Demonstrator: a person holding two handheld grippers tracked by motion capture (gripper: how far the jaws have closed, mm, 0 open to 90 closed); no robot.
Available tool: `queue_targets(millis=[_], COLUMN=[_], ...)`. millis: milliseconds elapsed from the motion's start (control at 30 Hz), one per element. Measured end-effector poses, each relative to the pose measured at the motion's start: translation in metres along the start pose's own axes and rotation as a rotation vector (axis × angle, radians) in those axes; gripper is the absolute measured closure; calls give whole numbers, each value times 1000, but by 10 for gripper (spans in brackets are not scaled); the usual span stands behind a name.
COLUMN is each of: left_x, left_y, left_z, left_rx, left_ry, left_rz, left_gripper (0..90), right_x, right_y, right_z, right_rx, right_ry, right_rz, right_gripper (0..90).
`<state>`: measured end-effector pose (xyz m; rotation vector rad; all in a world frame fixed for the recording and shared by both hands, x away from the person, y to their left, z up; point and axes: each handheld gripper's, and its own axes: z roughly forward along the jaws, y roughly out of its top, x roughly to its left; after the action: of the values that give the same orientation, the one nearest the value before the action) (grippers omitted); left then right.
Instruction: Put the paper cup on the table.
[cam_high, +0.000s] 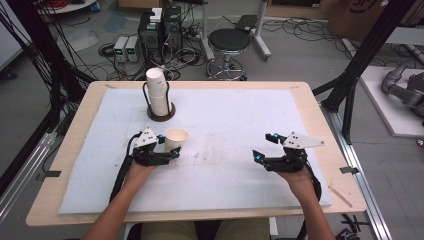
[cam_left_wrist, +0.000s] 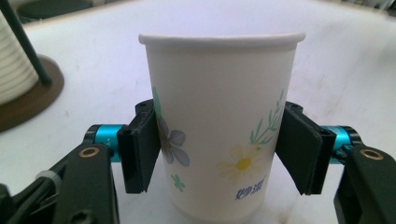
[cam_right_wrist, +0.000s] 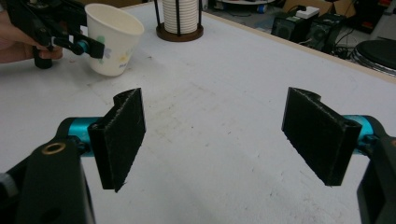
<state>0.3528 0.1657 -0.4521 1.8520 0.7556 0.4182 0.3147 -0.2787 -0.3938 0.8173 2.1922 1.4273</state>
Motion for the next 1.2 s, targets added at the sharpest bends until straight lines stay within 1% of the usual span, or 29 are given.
queue_targets(millis=[33,67,133,233,267,367,500,567,633,667,733,800,867,933,1000,1067,1100,1200], left_x=[1,1,-1,-5,-5,-8,-10,-11,-12,-12,-14,-16,-17,-15,-13,-10,-9,-2], left_y=[1,1,2,3,3,0,-1,-2,-2,-2,0,1,3,3,2,1,0,-1], left_z=[-1,-1,-3,-8,-10,-14,-16,-16,-17,-18,-22,-28,-34,-42,-50,-57,-61,-73], left_rx=[10,19,35,73,87,110,129,134,124,116,113,101,91,73,56,41,23,-57], left_ry=[1,2,9,21,22,34,49,54,55,59,68,47,39,33,25,17,19,18], left_rz=[-13,-17,-12,19,36,50,64,62,54,43,39,25,34,31,15,10,6,-32], left_gripper=[353,354,353,353,353,353,341,322,300,276,208,177,177,175,175,173,173,173], right_x=[0,0,0,0,0,0,0,0,0,0,0,-1,-2,-2,-2,-2,-3,-3], right_y=[0,0,0,0,0,0,-1,-1,-1,-1,-2,-3,-3,-4,-4,-4,-5,-7], right_z=[0,0,0,-1,-1,-2,-2,-2,-3,-3,-3,-4,-4,-4,-4,-4,-5,-7], right_rx=[0,-1,0,1,1,1,5,6,7,7,10,12,15,18,20,24,27,39], right_ry=[1,2,4,3,3,0,2,4,4,3,3,-1,-2,-2,-4,-11,-15,-32], right_rz=[-1,-3,-1,0,-2,-4,-2,1,-2,1,5,1,5,6,7,2,4,8], right_gripper=[219,219,219,219,219,219,219,219,219,219,219,219,219,219,219,219,219,218])
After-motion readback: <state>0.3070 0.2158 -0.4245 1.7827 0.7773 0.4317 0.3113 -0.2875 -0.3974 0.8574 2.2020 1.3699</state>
